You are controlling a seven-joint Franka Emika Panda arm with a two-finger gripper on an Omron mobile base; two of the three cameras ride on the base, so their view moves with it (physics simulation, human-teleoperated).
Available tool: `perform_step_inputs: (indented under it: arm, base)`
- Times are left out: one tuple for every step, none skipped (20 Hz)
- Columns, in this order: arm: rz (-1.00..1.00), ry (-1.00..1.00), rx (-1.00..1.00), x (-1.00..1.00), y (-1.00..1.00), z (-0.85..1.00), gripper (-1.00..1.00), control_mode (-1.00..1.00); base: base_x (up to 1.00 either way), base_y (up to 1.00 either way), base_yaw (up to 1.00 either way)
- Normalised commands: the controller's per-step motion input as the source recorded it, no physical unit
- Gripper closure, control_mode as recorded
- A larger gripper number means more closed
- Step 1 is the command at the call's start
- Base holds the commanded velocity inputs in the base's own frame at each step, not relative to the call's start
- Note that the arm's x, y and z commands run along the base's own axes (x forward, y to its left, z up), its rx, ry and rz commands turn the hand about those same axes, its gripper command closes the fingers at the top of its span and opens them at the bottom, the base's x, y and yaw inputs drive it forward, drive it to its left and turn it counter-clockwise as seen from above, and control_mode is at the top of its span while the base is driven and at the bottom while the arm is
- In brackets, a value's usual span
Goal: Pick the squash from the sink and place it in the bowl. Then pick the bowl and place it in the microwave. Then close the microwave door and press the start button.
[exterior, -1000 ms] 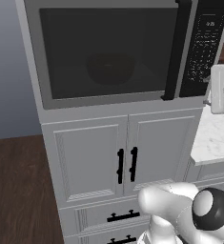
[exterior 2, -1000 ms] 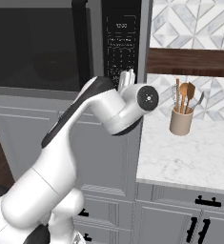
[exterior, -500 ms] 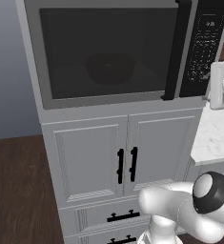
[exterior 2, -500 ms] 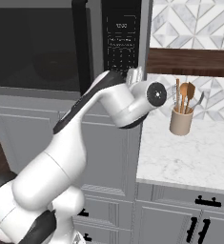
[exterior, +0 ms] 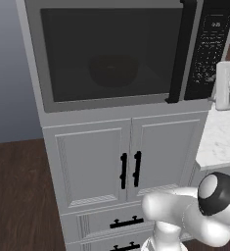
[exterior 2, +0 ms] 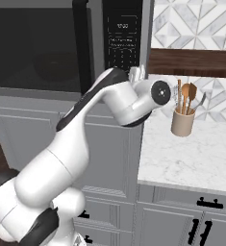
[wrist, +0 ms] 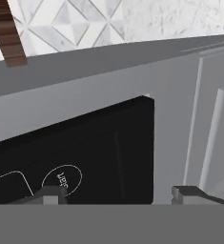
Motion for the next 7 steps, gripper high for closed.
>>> perform_step_inputs:
  arm:
    - [0.00,0.00,0.02,0.11,0.00,-0.33,-1.00,-1.00]
    - [0.00,0.00,0.02,0.09,0.00,-0.34,-1.00,-1.00]
    - [0.00,0.00,0.02,0.05,0.00,-0.34,-1.00,-1.00]
    - [0.00,0.00,0.01,0.04,0.00,-0.37,-1.00,-1.00]
    - [0.00,0.00,0.01,0.06,0.07,-0.35,-1.00,-1.00]
    - [0.00,0.00,0.01,0.05,0.13,-0.31,-1.00,-1.00]
    - [0.00,0.00,0.00,0.05,0.20,-0.26,-1.00,-1.00]
  base:
    - [0.00,0.00,0.00]
    - [0.00,0.00,0.00]
    - [0.00,0.00,0.00]
    - [0.00,0.00,0.00]
    - [0.00,0.00,0.00]
    - [0.00,0.00,0.00]
    - [0.00,0.00,0.00]
